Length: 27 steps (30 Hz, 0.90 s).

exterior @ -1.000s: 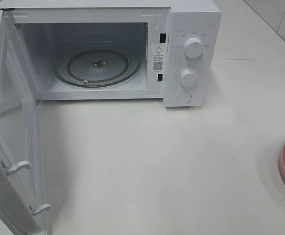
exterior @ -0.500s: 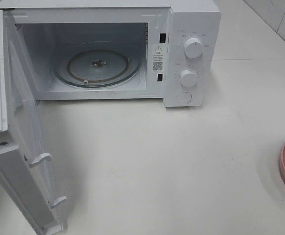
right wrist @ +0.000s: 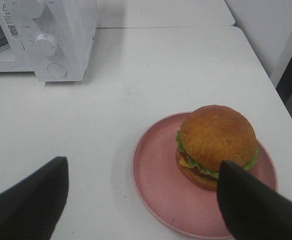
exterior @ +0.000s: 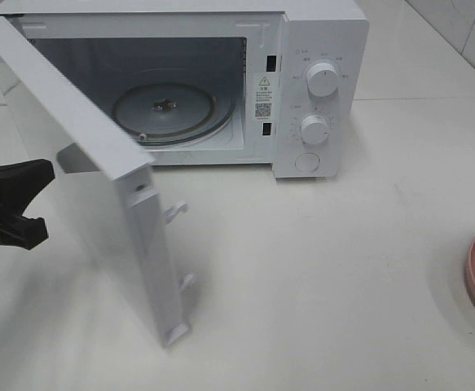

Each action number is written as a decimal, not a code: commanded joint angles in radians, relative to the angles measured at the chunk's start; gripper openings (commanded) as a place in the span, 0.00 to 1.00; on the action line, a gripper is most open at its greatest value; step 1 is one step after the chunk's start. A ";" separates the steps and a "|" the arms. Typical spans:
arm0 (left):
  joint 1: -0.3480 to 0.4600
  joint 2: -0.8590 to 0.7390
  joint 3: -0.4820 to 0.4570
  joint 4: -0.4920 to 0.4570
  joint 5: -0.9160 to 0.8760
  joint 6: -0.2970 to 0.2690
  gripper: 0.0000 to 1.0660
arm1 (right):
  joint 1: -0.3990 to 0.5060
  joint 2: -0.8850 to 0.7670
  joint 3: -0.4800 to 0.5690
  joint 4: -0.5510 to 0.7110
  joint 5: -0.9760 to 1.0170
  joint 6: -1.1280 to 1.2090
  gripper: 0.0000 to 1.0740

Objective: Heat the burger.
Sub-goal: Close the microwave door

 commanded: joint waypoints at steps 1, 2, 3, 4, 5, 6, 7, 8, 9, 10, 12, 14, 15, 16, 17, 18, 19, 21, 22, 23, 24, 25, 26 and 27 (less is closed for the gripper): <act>-0.046 0.014 -0.022 -0.066 -0.011 0.005 0.00 | -0.005 -0.024 -0.001 -0.002 -0.006 0.000 0.71; -0.077 0.023 -0.037 -0.100 -0.011 0.005 0.00 | -0.005 -0.024 -0.001 -0.002 -0.006 0.000 0.71; -0.090 0.026 -0.045 -0.115 -0.009 0.005 0.00 | -0.005 -0.024 -0.001 -0.002 -0.006 0.000 0.71; -0.090 0.026 -0.045 -0.115 -0.009 0.005 0.00 | -0.005 -0.024 -0.001 -0.002 -0.006 0.000 0.71; -0.113 0.035 -0.067 -0.148 -0.008 0.005 0.00 | -0.005 -0.024 -0.001 -0.002 -0.006 0.000 0.71; -0.120 0.038 -0.078 -0.160 -0.007 0.005 0.00 | -0.005 -0.024 -0.001 -0.002 -0.006 0.000 0.71; -0.120 0.038 -0.078 -0.160 -0.007 0.005 0.00 | -0.005 -0.024 -0.001 -0.002 -0.006 0.000 0.71; -0.138 0.042 -0.100 -0.180 0.016 0.005 0.00 | -0.005 -0.024 -0.001 -0.002 -0.006 0.000 0.71; -0.157 0.050 -0.130 -0.195 0.054 0.005 0.00 | -0.005 -0.024 -0.001 -0.002 -0.006 0.000 0.71; -0.157 0.050 -0.130 -0.195 0.054 0.005 0.00 | -0.005 -0.024 -0.001 -0.002 -0.006 0.000 0.71; -0.168 0.053 -0.144 -0.197 0.073 0.005 0.00 | -0.005 -0.024 -0.001 -0.002 -0.006 0.000 0.71; -0.200 0.060 -0.198 -0.205 0.131 0.005 0.00 | -0.005 -0.024 -0.001 -0.002 -0.006 0.000 0.71; -0.200 0.060 -0.198 -0.205 0.131 0.005 0.00 | -0.005 -0.024 -0.001 -0.002 -0.006 0.000 0.71; -0.219 0.060 -0.233 -0.212 0.169 0.005 0.00 | -0.005 -0.024 -0.001 -0.002 -0.006 0.000 0.71; -0.227 0.060 -0.253 -0.217 0.188 0.005 0.00 | -0.005 -0.024 -0.001 -0.002 -0.006 0.000 0.71; -0.227 0.060 -0.253 -0.217 0.188 0.005 0.00 | -0.005 -0.024 -0.001 -0.002 -0.006 0.000 0.71; -0.242 0.060 -0.291 -0.226 0.237 0.005 0.00 | -0.005 -0.024 -0.001 -0.002 -0.006 0.000 0.71; -0.252 0.060 -0.333 -0.238 0.286 0.005 0.00 | -0.005 -0.024 -0.001 -0.002 -0.006 0.000 0.71; -0.257 0.060 -0.368 -0.254 0.327 0.006 0.00 | -0.005 -0.024 -0.001 -0.002 -0.006 0.000 0.71; -0.257 0.060 -0.368 -0.254 0.327 0.006 0.00 | -0.005 -0.024 -0.001 -0.002 -0.006 0.000 0.71; -0.260 0.063 -0.386 -0.259 0.340 0.006 0.00 | -0.005 -0.024 -0.001 -0.002 -0.006 0.000 0.71; -0.260 0.063 -0.386 -0.259 0.340 0.006 0.00 | -0.005 -0.024 -0.001 -0.002 -0.006 0.000 0.71; -0.262 0.070 -0.419 -0.263 0.359 0.006 0.00 | -0.005 -0.024 -0.001 -0.002 -0.006 0.000 0.71; -0.267 0.082 -0.451 -0.264 0.375 0.006 0.00 | -0.005 -0.024 -0.001 -0.002 -0.006 0.000 0.71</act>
